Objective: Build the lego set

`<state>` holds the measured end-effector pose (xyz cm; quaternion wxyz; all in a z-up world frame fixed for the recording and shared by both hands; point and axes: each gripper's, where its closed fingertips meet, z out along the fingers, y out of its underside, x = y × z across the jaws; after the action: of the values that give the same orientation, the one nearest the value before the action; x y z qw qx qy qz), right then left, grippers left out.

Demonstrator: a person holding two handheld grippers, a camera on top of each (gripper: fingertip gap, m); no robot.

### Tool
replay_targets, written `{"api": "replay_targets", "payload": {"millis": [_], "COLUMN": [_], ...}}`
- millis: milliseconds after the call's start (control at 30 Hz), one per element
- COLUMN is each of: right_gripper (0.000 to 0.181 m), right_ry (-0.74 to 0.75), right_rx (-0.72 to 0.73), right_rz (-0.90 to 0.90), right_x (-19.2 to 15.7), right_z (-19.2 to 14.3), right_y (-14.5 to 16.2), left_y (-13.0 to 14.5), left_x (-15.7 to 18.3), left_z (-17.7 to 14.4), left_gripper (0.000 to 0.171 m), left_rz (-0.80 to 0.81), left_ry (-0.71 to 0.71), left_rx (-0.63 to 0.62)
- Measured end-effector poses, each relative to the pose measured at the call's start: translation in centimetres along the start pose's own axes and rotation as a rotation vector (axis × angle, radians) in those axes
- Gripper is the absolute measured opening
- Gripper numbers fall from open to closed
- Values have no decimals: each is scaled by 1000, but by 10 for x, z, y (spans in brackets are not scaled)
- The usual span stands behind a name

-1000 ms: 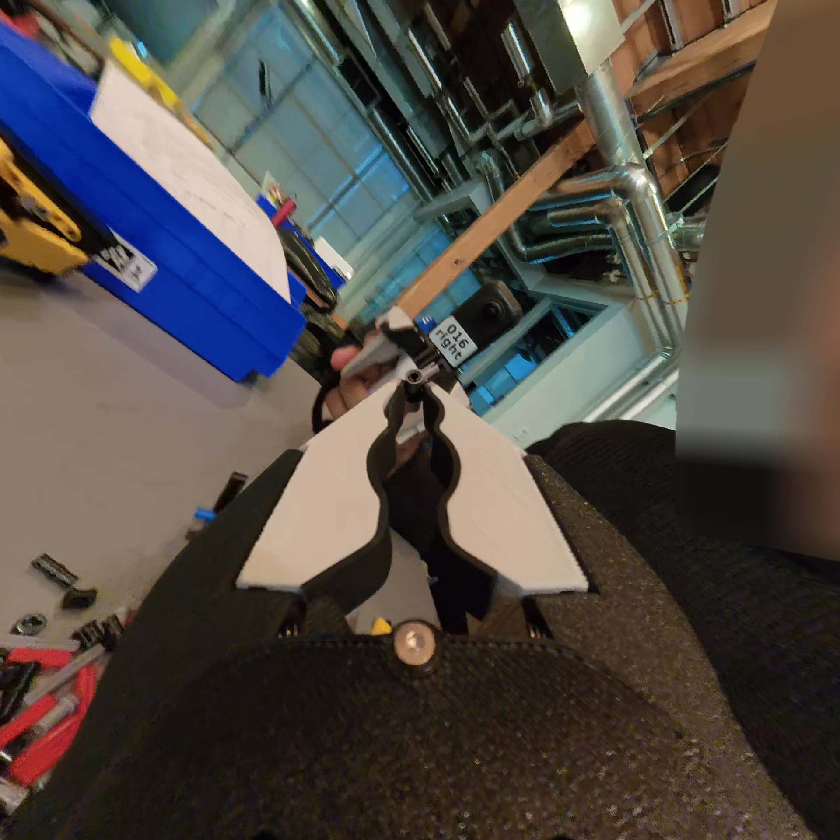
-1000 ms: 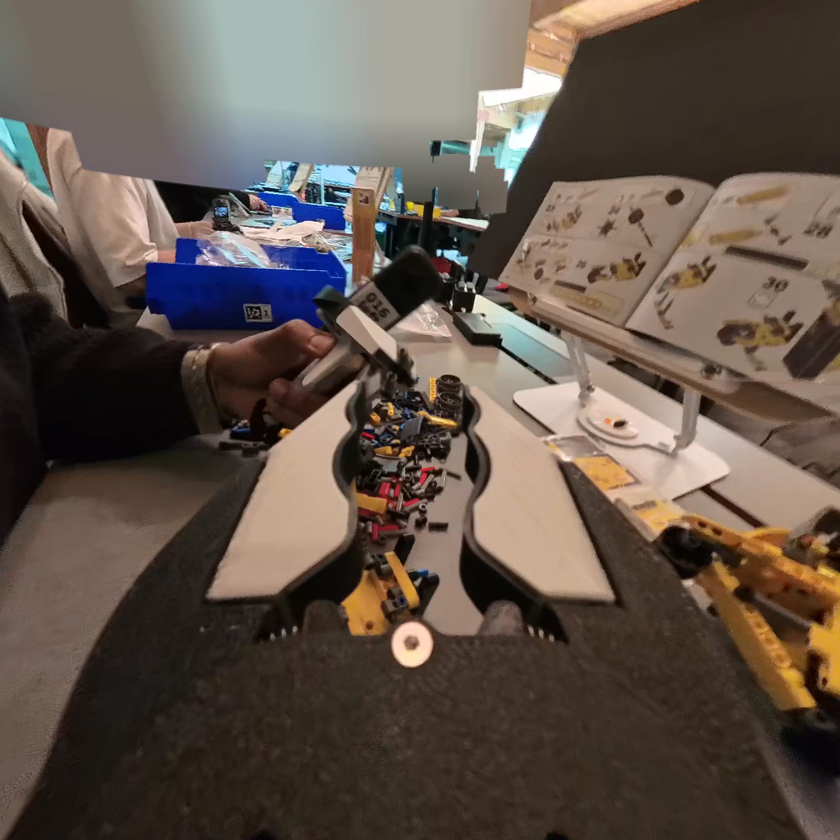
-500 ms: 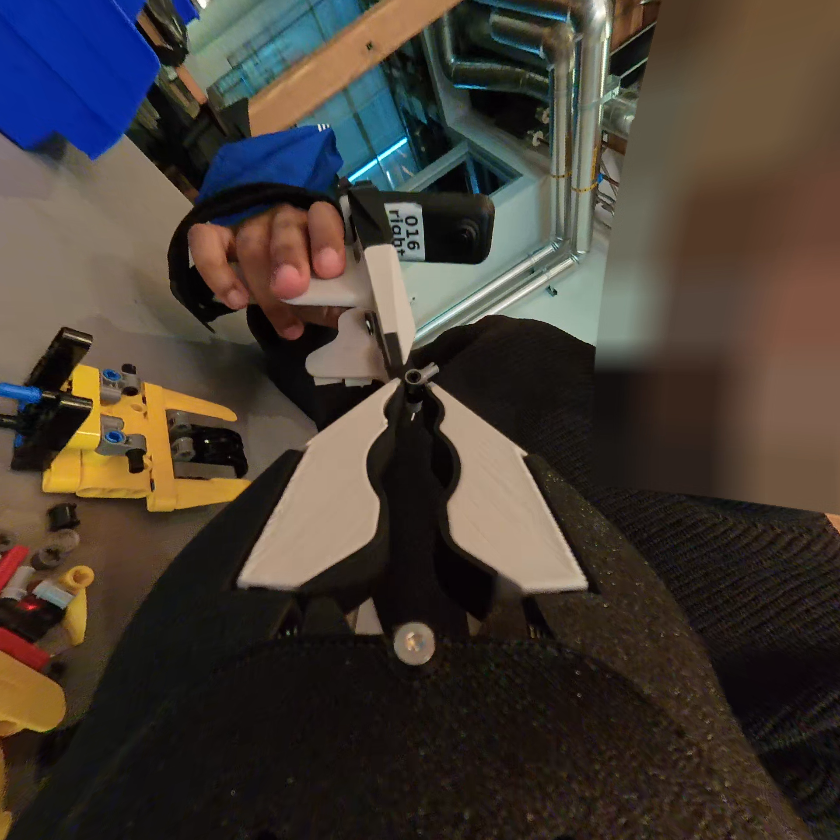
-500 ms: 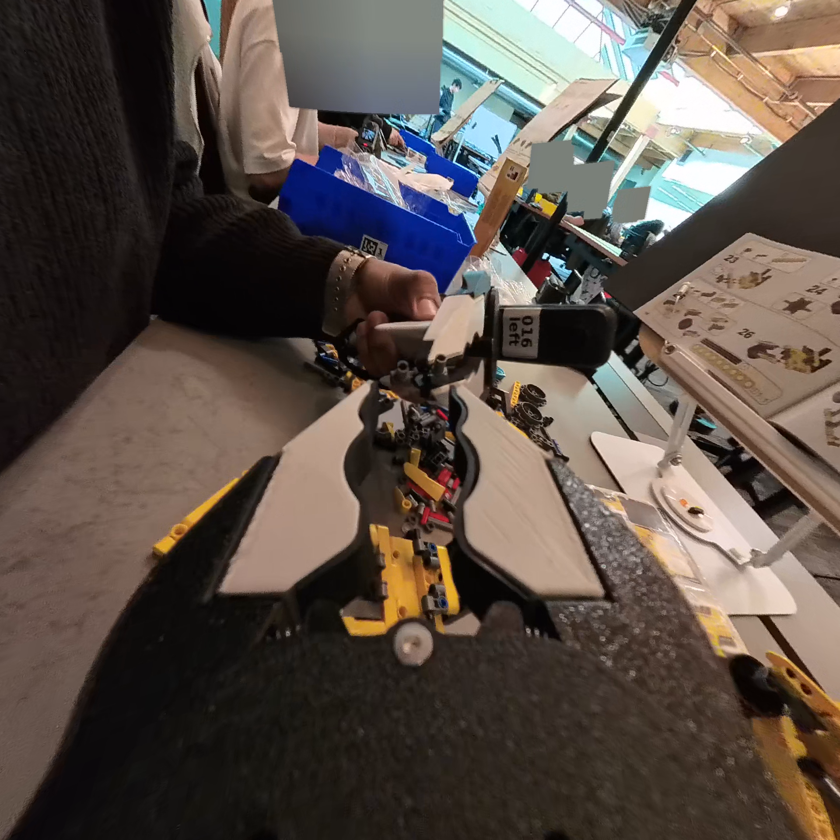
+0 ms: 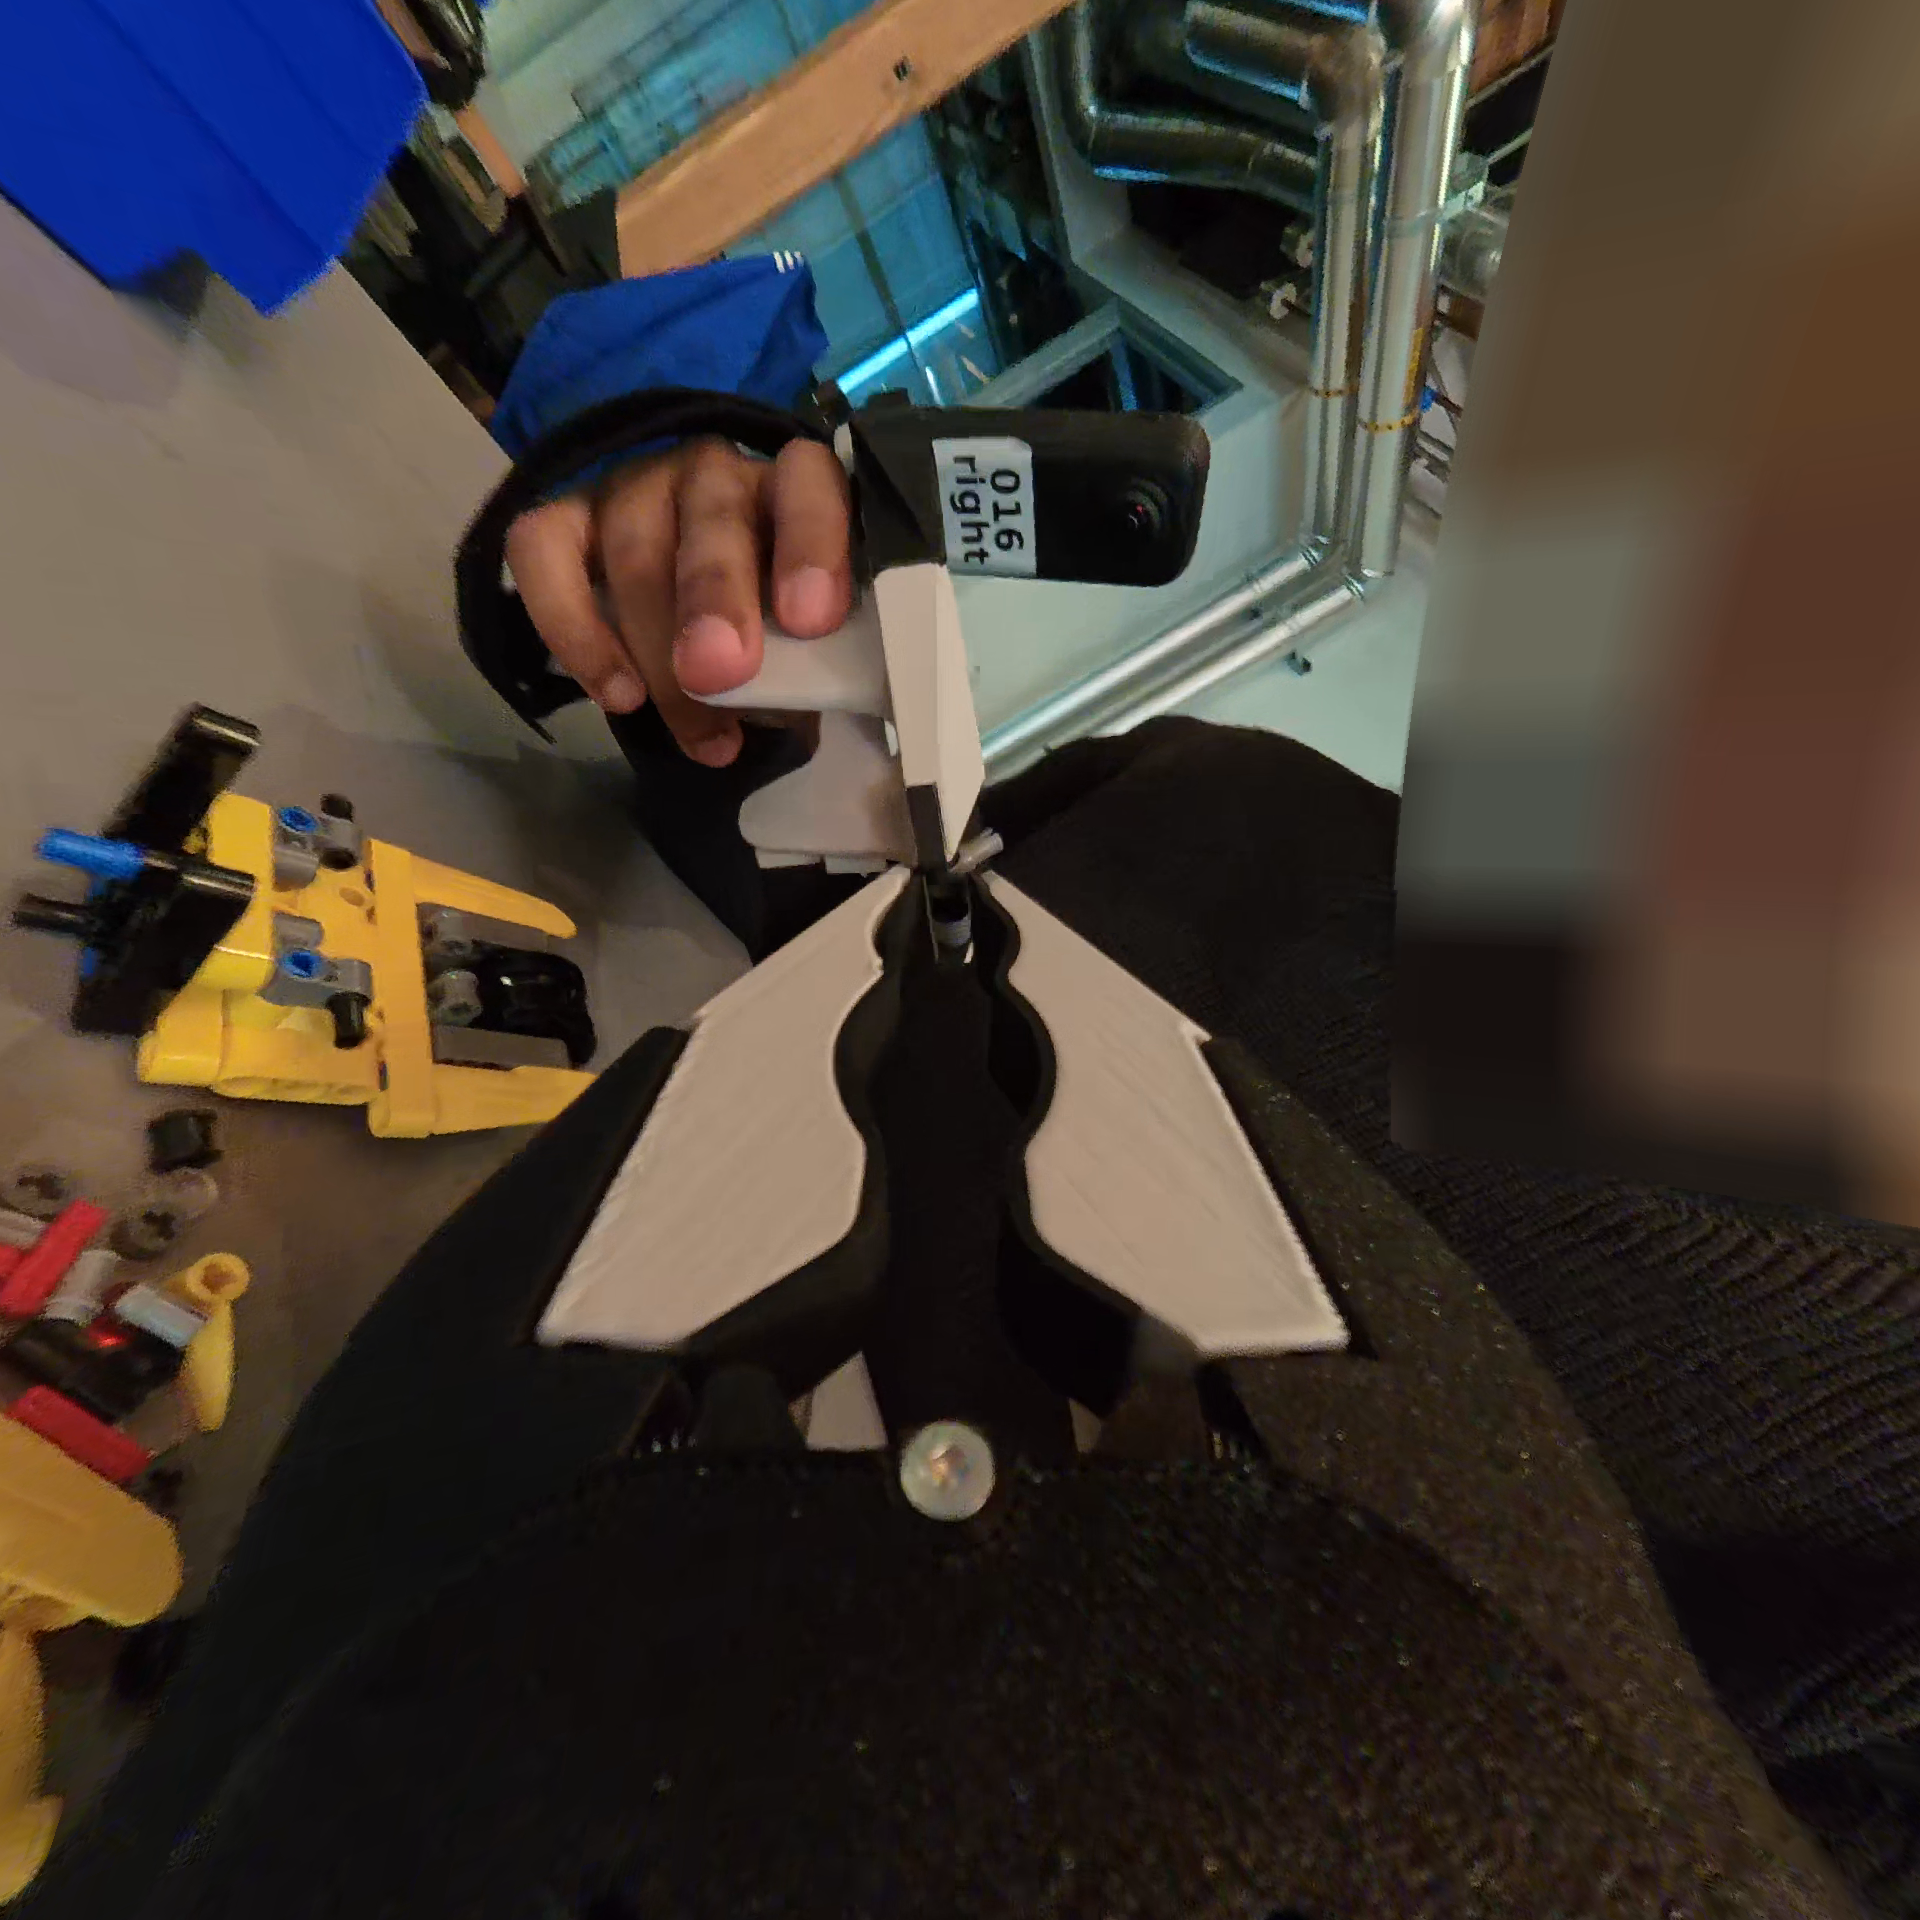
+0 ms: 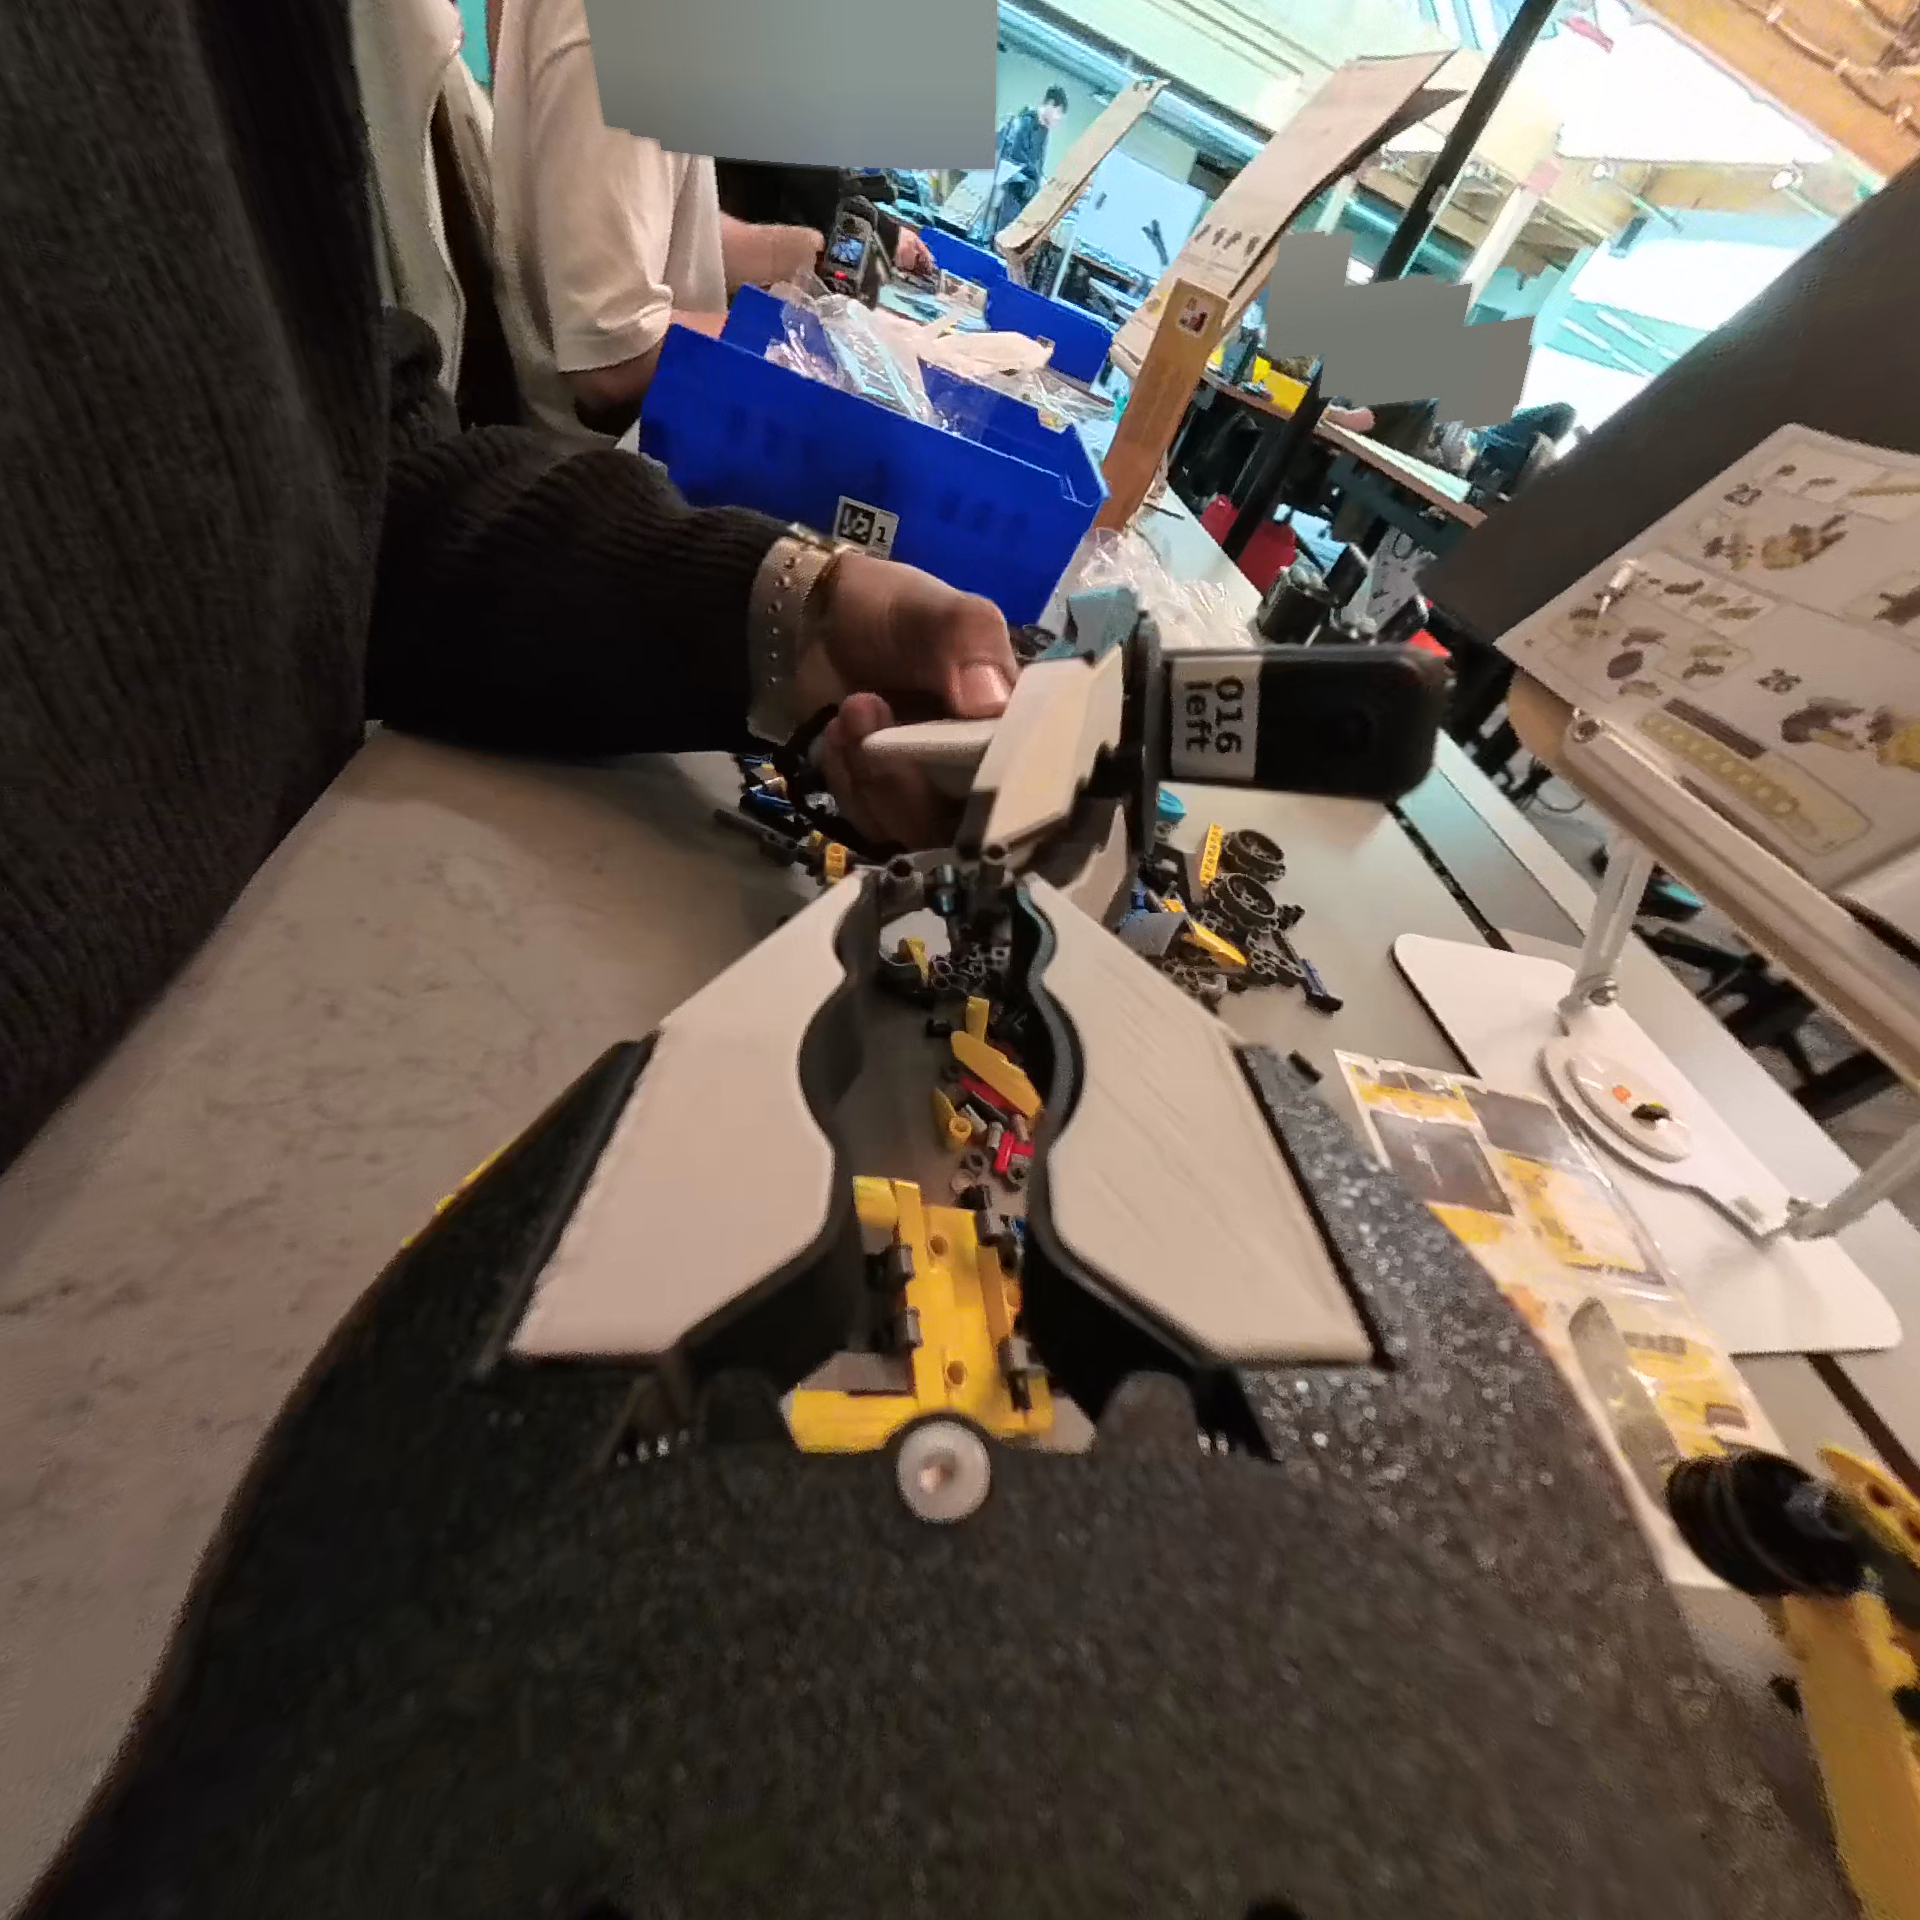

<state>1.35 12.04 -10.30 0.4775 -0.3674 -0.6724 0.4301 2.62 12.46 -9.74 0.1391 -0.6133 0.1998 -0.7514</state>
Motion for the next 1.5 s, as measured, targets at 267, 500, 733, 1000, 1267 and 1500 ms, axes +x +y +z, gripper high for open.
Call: {"api": "replay_targets", "payload": {"millis": [267,500,733,1000,1267,1500], "right_gripper": [24,24,24,29,36,24], "right_ry": [92,156,213,255,198,153], "right_rx": [15,-8,-32,-23,13,21], "right_rz": [59,5,-64,-77,-45,-8], "right_x": [19,25,29,35,28,23], "right_z": [-4,0,1,0,-1,1], "right_y": [-2,2,5,3,0,1], "left_y": [-11,-12,-16,-20,-13,-10], "left_x": [3,-1,-5,-5,-4,-3], "left_z": [-5,0,-4,-7,-8,-6], "left_gripper": [23,4,4,3,3,3], "left_rz": [7,-6,-10,-7,-16,-5], "left_ry": [31,43,22,18,6,-10], "left_rx": [72,94,124,153,105,80]}}
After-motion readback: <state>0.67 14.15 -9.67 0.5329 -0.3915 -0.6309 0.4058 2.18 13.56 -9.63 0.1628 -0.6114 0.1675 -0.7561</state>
